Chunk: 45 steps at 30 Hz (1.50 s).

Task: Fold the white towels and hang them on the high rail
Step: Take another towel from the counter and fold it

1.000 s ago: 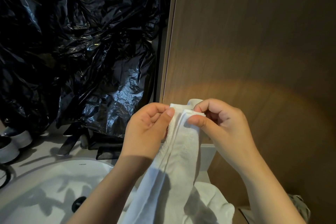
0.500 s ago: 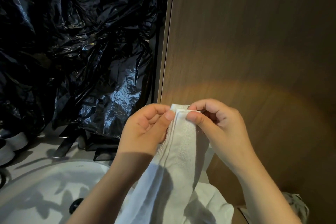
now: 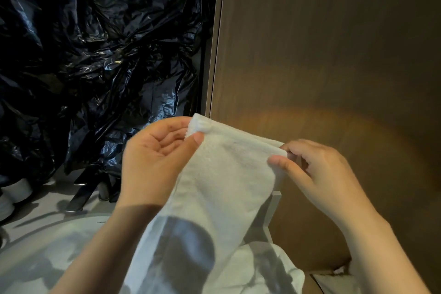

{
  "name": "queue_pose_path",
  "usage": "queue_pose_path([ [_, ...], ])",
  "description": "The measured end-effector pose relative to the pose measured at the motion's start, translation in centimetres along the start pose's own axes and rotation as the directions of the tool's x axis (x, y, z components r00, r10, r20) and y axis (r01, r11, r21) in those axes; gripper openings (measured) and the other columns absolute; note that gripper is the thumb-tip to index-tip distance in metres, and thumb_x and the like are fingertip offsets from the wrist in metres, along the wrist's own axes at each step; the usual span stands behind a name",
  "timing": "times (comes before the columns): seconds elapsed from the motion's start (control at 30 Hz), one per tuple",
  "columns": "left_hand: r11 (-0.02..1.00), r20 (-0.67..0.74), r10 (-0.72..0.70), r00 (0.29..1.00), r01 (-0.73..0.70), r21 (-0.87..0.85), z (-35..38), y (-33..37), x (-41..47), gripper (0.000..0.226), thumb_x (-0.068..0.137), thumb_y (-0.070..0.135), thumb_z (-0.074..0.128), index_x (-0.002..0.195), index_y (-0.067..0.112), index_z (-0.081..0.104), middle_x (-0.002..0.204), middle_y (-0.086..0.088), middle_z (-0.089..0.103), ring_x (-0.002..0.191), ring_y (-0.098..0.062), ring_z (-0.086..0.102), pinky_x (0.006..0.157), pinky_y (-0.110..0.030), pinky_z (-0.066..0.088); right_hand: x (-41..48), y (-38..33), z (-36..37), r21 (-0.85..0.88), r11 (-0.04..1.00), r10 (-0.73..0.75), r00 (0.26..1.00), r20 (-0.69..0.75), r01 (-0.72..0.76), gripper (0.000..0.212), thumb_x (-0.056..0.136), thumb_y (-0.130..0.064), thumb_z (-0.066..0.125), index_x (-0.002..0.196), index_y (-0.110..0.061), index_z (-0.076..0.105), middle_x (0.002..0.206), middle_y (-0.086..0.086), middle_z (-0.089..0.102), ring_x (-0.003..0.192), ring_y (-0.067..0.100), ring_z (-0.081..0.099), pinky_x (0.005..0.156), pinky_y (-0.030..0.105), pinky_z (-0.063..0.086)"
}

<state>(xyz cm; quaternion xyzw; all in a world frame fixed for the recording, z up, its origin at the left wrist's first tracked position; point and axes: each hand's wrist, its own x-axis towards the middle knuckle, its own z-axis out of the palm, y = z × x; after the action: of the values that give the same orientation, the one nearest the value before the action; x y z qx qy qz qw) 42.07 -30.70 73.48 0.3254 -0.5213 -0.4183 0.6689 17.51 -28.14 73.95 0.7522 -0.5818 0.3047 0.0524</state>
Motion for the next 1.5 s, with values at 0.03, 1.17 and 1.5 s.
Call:
queue_pose_path([
  [0.03, 0.999, -0.009, 0.021, 1.000, -0.020, 0.035, -0.2, 0.0, 0.2, 0.017, 0.072, 0.017, 0.076, 0.088, 0.024, 0.076, 0.087, -0.002, 0.076, 0.080, -0.015, 0.072, 0.071, -0.023, 0.057, -0.2, 0.3, 0.0, -0.010, 1.000, -0.015, 1.000, 0.010, 0.015, 0.033, 0.088, -0.068, 0.040, 0.072, -0.040, 0.050, 0.070, -0.022, 0.052, 0.068, 0.001, 0.055, 0.057, 0.012, 0.036],
  [1.17, 0.982, 0.198, 0.050, 0.979, -0.085, 0.169, 1.4, -1.2, -2.0, 0.033, 0.071, 0.041, 0.078, 0.102, 0.039, 0.064, 0.080, 0.004, 0.075, 0.073, -0.016, 0.072, 0.065, -0.032, 0.059, 0.4, -5.3, 0.4, 0.543, 0.840, -0.011, 0.999, 0.046, -0.016, 0.016, 0.098, -0.034, 0.056, 0.091, -0.023, 0.066, 0.080, -0.014, 0.061, 0.078, 0.012, 0.059, 0.064, 0.013, 0.040],
  [1.5, 0.977, 0.257, 0.032, 0.966, -0.085, 0.197, 1.4, -3.3, -3.7, 0.023, 0.074, 0.043, 0.069, 0.094, 0.034, 0.063, 0.076, 0.007, 0.070, 0.070, -0.010, 0.067, 0.066, -0.030, 0.053, 0.7, -5.5, -0.6, 0.502, 0.861, 0.024, 0.994, 0.111, -0.077, 0.034, 0.084, -0.051, 0.056, 0.102, -0.026, 0.069, 0.083, -0.014, 0.065, 0.079, 0.007, 0.063, 0.064, 0.016, 0.047],
])
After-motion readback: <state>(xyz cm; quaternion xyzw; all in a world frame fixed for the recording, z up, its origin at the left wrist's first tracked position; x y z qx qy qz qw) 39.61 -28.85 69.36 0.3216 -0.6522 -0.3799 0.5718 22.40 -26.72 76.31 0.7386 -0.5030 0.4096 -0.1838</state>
